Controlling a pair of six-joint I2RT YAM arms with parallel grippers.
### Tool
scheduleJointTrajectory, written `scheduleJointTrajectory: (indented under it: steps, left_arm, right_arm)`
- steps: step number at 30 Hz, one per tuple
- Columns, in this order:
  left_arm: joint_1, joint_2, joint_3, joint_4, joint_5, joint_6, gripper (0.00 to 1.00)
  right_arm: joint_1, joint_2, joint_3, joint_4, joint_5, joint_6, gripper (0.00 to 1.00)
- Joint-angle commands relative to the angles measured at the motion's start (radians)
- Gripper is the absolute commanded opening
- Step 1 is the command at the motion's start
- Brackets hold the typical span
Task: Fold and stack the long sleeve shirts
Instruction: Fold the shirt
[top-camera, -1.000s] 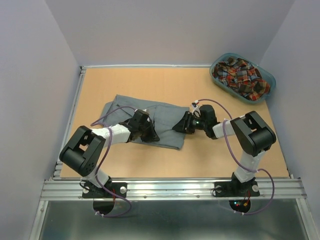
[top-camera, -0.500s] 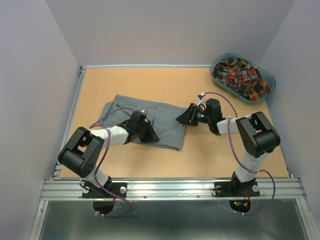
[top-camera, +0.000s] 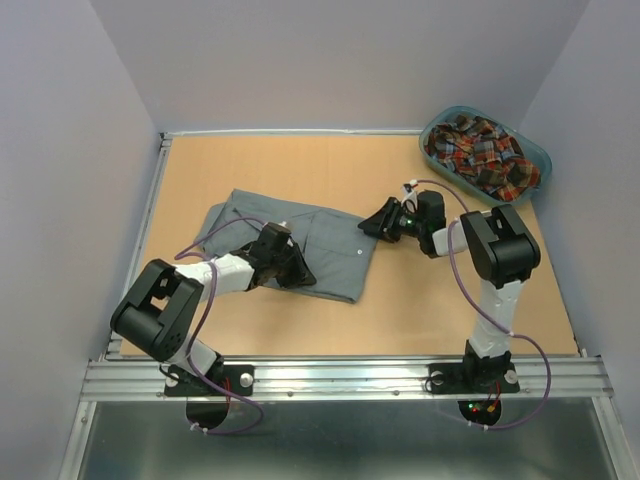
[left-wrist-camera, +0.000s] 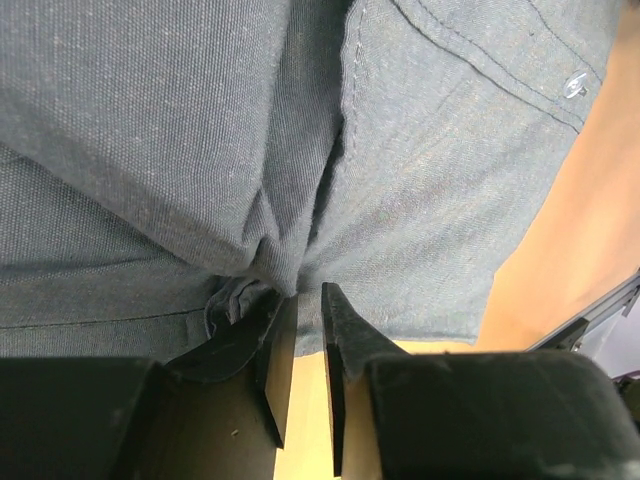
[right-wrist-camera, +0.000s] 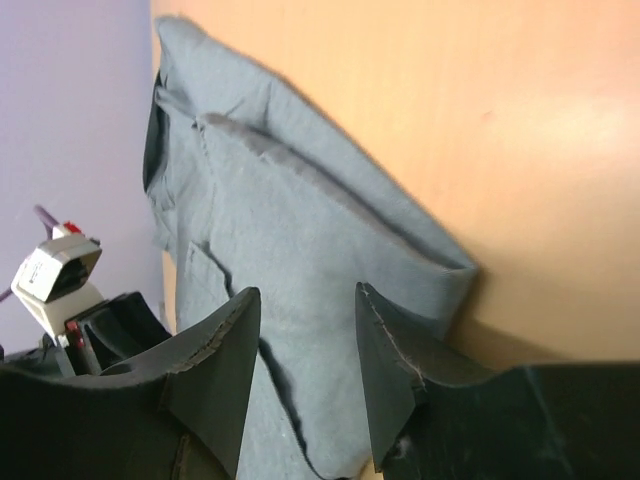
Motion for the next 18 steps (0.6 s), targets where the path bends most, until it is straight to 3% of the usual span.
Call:
scheduleJointTrajectory:
  steps: [1,5,7,12,18]
  left_arm:
    - [0.006,-0.029,-0.032,-0.09,-0.045,0.022,0.32]
    - [0.001,-0.078,-0.015,-0.099,-0.051,0.042,0.51]
    - [-0.008,-0.106,0.017,-0.145,-0.074,0.055,0.62]
    - [-0.13,-0.189,0.164,-0.265,-0.265,0.146,0.84]
    - [-0.331,-0.175,0.292,-0.289,-0.446,0.272,0.86]
  right_arm:
    - [-0.046,0.001,0.004,0.003,0.039,-0.054,0.5]
    - [-0.046,-0.107,0.01,-0.05,0.028,-0.072,0.59]
    - [-0.046,-0.164,0.017,-0.16,0.061,-0.127,0.61]
    - [-0.046,-0.397,0.004,-0.414,0.269,-0.262,0.7]
    - [-0.046,-0.607,-0.032,-0.652,0.473,-0.302,0.92]
